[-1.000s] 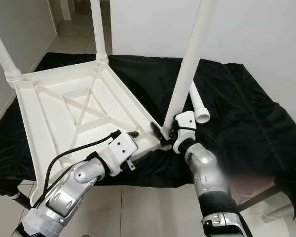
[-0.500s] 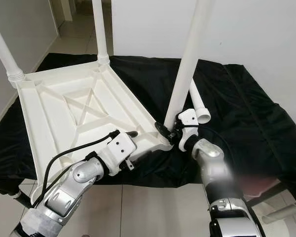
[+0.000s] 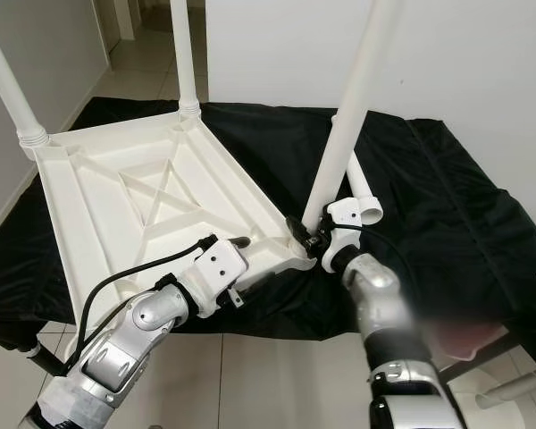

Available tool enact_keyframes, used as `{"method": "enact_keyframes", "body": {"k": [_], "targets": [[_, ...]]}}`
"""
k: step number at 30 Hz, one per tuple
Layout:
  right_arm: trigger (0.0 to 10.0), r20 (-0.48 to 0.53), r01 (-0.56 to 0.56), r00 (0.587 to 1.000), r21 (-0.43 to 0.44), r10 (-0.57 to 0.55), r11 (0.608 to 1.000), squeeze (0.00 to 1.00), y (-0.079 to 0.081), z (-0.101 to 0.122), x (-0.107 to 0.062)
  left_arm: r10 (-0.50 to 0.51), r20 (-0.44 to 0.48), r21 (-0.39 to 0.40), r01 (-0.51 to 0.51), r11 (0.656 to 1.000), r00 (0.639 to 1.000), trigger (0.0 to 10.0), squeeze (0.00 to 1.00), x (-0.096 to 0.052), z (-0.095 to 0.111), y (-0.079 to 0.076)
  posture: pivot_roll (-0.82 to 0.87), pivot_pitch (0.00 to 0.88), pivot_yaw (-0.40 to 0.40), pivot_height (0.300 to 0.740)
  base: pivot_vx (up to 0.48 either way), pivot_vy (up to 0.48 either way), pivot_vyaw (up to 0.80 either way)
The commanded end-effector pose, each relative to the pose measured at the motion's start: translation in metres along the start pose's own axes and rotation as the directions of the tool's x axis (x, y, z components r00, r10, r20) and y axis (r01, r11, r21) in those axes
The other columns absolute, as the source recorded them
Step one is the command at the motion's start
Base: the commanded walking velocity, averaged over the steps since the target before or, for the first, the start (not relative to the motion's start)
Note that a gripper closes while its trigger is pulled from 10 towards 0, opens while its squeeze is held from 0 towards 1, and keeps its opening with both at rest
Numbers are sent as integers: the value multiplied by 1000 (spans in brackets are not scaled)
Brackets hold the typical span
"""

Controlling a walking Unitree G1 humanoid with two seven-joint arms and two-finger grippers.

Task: Building children table

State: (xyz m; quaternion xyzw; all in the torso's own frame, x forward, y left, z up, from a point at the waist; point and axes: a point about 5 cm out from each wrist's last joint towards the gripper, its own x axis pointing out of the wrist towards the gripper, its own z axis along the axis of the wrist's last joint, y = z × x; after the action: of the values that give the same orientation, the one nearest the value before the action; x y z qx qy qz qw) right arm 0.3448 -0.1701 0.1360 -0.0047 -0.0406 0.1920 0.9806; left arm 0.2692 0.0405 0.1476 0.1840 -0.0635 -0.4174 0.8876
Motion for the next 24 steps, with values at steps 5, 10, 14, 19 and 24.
{"method": "enact_keyframes", "body": {"k": [5, 10, 14, 19, 24], "targets": [[10000, -48, 232, 972, 68, -229, 970, 0, 5, -11, -9, -27, 12, 4, 27, 1000, 1000, 10000, 0, 1, 3, -1, -8, 48, -39, 740, 0, 0, 0], [10000, -41, 422, 907, 112, -420, 900, 0, 25, -9, -14, -6, 10, 3, 6, 1000, 1000, 10000, 0, -1, 3, 5, -6, 61, -44, 740, 0, 0, 0], [10000, -40, 531, 847, 110, -530, 840, 0, 33, -6, -16, 2, 5, 6, -2, 1000, 1000, 10000, 0, -2, 2, 7, 2, 65, -50, 740, 0, 0, 0], [10000, -41, 523, 851, 155, -524, 838, 0, 45, -1, -10, 20, -2, 2, -20, 1000, 1000, 10000, 0, -6, 1, 9, 11, 62, -51, 740, 0, 0, 0], [10000, -43, 516, 855, 166, -516, 841, 0, 46, 1, -11, 19, -2, 1, -19, 1000, 1000, 10000, 0, -6, 1, 8, 12, 63, -52, 740, 0, 0, 0]]}}
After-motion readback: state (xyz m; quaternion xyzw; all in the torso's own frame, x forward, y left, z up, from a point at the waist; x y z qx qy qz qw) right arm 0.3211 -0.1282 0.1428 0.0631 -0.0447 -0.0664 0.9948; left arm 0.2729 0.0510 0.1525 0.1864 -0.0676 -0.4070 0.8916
